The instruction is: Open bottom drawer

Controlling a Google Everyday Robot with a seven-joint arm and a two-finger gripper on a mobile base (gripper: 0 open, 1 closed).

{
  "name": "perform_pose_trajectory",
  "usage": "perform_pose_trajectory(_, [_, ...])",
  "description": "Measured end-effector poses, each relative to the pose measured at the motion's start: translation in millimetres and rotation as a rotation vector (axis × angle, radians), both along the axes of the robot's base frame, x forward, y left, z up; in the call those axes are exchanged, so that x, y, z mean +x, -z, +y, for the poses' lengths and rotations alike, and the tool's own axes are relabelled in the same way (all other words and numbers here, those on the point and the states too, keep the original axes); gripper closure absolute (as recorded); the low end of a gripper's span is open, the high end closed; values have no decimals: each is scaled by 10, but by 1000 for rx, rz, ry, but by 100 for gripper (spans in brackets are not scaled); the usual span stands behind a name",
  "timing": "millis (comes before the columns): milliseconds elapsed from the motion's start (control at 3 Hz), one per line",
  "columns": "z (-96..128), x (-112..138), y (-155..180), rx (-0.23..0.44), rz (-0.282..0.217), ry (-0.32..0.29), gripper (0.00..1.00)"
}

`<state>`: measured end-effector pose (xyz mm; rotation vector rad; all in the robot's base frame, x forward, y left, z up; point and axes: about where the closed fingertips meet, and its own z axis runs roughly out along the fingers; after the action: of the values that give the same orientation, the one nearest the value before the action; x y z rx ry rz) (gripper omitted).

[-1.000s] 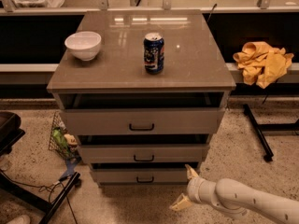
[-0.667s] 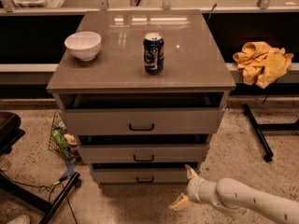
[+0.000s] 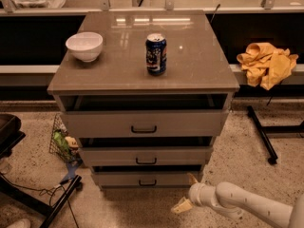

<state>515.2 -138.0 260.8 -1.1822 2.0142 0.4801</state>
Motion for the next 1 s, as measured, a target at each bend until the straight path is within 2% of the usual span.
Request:
perform_pose_trajectory(333, [-14,130,295,14,31,21,0])
perform_pose_trajectory(667, [298,562,408,25,8,-2,0])
perform_pose_trajectory(1000, [298,562,408,25,8,-2,0])
